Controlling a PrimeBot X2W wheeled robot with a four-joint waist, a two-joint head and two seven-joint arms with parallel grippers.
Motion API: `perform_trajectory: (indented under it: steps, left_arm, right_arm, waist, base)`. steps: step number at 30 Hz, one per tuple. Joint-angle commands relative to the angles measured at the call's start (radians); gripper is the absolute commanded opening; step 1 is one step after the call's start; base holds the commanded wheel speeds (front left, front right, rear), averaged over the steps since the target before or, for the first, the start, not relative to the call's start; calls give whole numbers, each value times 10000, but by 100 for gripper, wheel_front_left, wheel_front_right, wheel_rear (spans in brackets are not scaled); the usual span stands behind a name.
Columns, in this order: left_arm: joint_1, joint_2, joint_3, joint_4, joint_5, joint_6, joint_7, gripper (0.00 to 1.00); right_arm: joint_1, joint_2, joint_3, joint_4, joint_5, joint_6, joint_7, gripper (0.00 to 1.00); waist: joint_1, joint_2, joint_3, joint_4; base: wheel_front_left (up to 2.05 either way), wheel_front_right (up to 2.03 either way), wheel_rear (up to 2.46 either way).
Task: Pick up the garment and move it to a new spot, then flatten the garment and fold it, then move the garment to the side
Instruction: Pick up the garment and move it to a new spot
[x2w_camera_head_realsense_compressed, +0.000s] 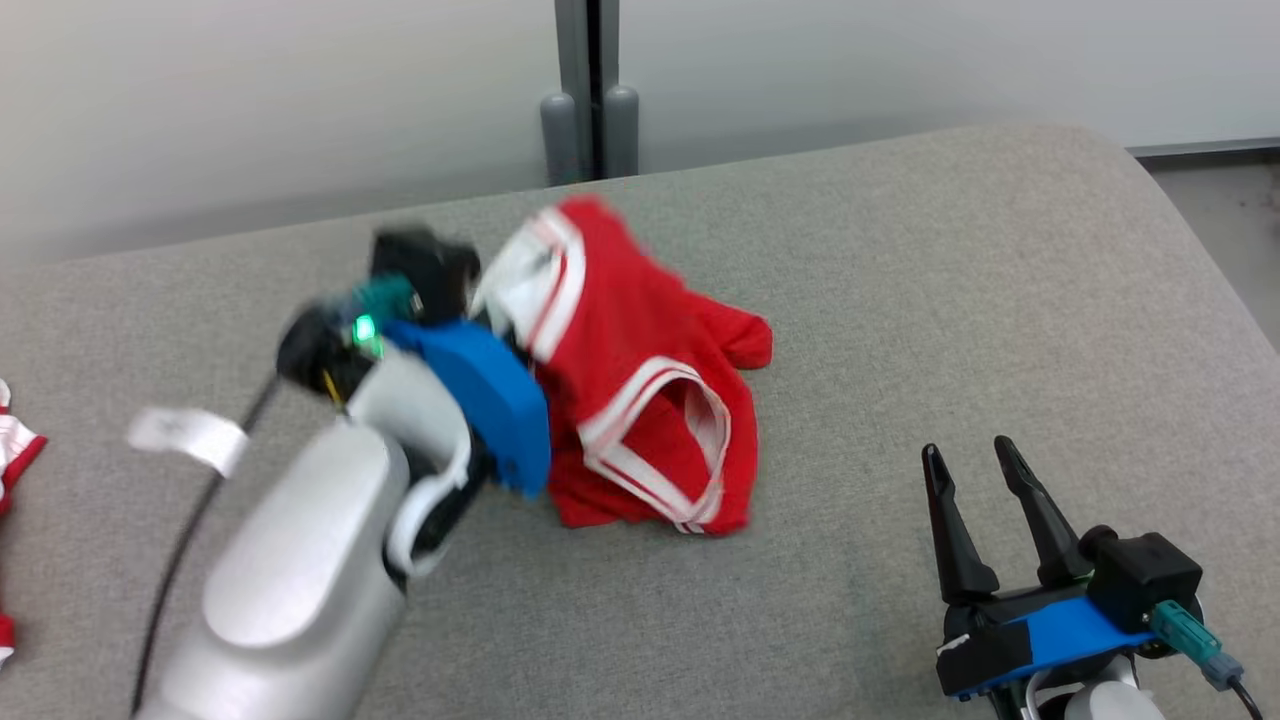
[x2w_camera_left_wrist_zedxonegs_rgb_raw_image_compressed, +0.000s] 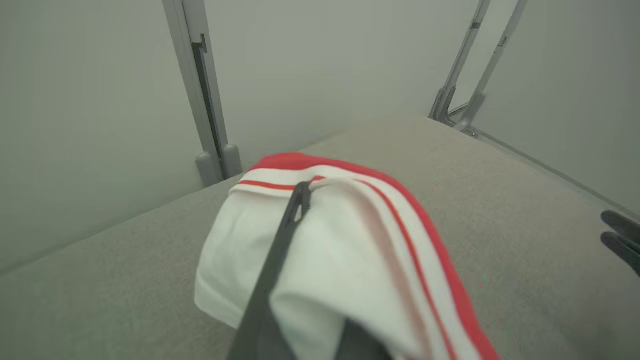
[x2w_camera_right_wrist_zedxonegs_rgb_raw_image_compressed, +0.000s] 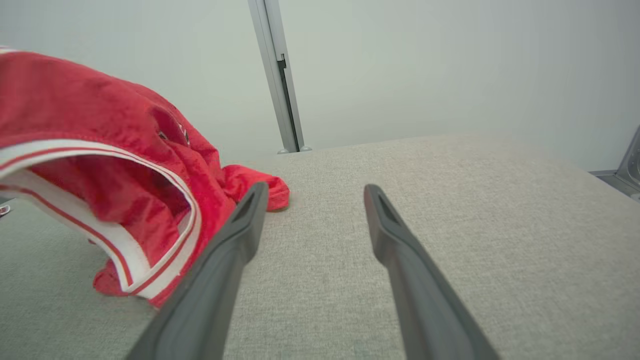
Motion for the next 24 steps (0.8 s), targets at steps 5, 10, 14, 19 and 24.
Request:
perform_trajectory:
  steps: [5,10,14,19,24]
  left_arm:
    - [1029,-421,-481,1662,369,278,-954,100]
    - [1508,-827,-670,2353,374,248,-1862,100]
    - [1996,-930,-601,2291,325,350,-2701,100]
    - [2748,-581,-359,1819,355,693,-3434,100]
    - [3709,-191,88,1051,169,1202,-4101,100]
  right_arm:
    - [-57,-34,-14,21,46,5,-73,100]
    - [102,-34,-160,55,-120,5,-78,100]
    - [216,-36,-196,-21,-196,5,-6,100]
    - [447,-34,-252,-135,-259,5,124,100]
    - [673,-36,-383,-277,-347,5,315,100]
  waist:
    - [-1,0,68,-7]
    - [-1,0,-54,353]
    - [-1,0,-249,716]
    - [-1,0,-519,1147]
    - [-1,0,-761,1502]
  base:
    - [0,0,0]
    - [0,0,0]
    - [0,0,0]
    - [0,0,0]
    - [0,0,0]
